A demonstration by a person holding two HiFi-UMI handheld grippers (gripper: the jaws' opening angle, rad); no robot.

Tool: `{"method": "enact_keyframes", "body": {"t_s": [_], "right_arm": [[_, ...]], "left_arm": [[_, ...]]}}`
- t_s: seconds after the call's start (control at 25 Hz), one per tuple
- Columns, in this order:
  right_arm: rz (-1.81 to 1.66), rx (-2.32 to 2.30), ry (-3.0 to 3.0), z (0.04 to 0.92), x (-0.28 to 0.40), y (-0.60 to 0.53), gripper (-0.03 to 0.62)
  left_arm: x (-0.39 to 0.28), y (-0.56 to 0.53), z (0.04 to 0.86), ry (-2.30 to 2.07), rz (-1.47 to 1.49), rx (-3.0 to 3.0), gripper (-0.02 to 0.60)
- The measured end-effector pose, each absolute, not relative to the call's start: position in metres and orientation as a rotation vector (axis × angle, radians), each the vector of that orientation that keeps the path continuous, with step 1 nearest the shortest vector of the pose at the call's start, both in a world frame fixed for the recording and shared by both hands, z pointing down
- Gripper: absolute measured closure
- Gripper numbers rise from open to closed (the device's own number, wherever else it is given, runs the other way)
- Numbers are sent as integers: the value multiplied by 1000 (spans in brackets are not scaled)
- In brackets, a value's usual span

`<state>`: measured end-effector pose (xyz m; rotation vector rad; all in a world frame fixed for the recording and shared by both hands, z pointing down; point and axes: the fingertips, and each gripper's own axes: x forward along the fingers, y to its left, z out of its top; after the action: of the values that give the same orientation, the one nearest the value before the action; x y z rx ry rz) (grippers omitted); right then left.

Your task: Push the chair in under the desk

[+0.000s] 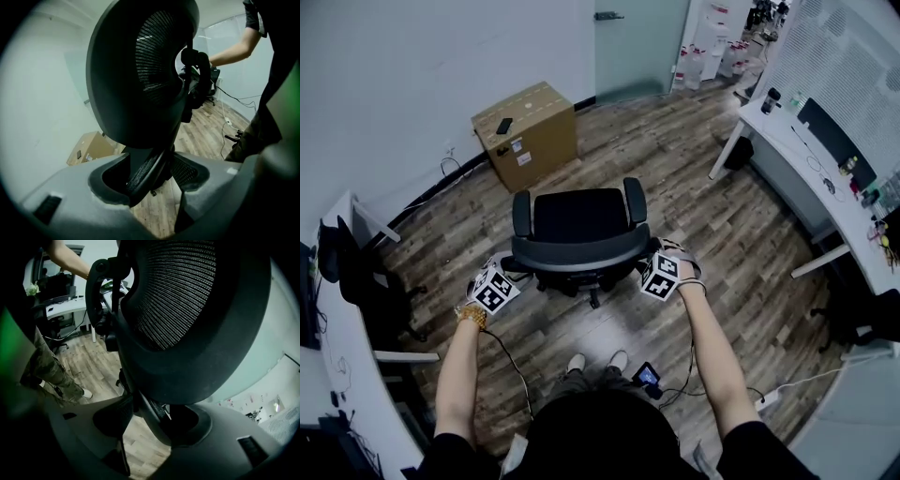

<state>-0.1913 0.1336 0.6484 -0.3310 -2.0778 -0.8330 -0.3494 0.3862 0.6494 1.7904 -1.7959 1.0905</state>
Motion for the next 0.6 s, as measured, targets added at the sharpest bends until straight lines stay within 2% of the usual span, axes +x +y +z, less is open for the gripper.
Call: {"method": "enact_keyframes", "body": {"t_s": [0.6], "right_arm": [[-654, -57, -2039, 649, -112, 103, 355]], "left_arm": [[-333, 304, 655, -1598, 1176, 2049, 298]]}}
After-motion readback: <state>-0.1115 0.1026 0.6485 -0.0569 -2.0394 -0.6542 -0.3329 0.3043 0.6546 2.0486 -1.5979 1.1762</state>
